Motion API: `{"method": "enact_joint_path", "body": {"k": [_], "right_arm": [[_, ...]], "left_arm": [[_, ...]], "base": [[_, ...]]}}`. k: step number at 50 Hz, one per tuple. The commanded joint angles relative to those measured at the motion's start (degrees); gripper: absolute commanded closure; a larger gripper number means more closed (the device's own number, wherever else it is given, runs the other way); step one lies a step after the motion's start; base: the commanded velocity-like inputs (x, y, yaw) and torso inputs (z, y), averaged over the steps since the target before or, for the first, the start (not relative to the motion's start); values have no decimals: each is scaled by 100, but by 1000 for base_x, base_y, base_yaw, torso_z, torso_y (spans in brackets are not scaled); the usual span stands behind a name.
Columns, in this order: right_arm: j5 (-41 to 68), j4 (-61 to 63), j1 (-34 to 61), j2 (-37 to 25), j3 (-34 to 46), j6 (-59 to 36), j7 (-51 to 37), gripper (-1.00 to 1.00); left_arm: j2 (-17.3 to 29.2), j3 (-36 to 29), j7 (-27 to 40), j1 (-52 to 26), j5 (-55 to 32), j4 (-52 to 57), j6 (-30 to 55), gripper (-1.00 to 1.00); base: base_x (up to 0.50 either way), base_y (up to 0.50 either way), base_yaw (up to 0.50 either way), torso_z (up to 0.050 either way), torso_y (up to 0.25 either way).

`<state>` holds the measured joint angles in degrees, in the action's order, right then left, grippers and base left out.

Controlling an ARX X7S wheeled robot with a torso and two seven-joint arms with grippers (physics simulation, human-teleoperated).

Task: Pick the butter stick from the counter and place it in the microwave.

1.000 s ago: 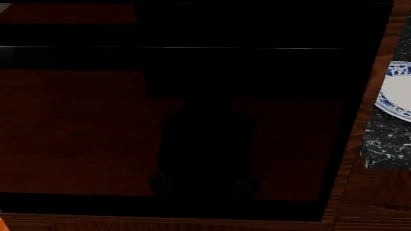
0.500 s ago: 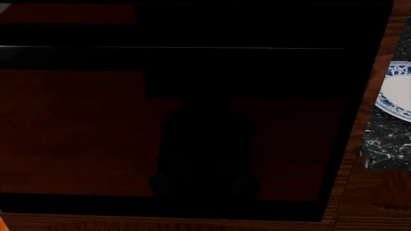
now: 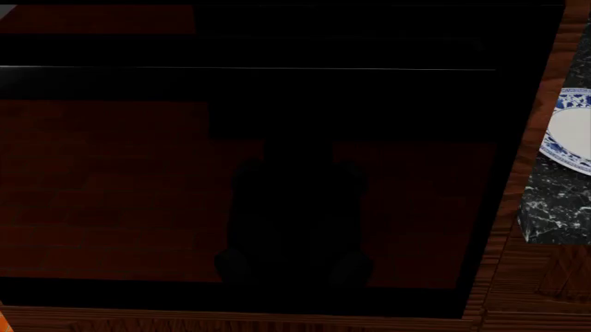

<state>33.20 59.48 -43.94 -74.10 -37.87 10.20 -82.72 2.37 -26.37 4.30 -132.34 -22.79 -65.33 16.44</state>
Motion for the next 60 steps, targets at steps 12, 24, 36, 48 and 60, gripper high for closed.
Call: {"method": "enact_joint_path", "body": {"k": [12,24,36,48,60], "right_arm": [[28,50,-79,-90,-215,-164,97,-100],[-6,50,-84,-44,-174,-212,141,-100],[-33,50,-84,16,-170,-217,203,-100],[11,50,-83,-39,-190,-234,184,-100],[-9,51,-91,84,-233,-244,284,-100]], "left_arm": [[-236,266,-133,-265,138,-689,-259,100],[-236,104,-101,-265,-72,-707,-298,100],[-236,50,-89,-265,-132,-808,-367,100],[-236,32,-91,-265,-112,-843,-394,100],[-236,-5,-91,-265,-112,-908,-445,100]], "base": [[0,0,0,0,0],[180,0,0,0,0],[257,0,0,0,1],[273,0,0,0,1],[294,0,0,0,1]]}}
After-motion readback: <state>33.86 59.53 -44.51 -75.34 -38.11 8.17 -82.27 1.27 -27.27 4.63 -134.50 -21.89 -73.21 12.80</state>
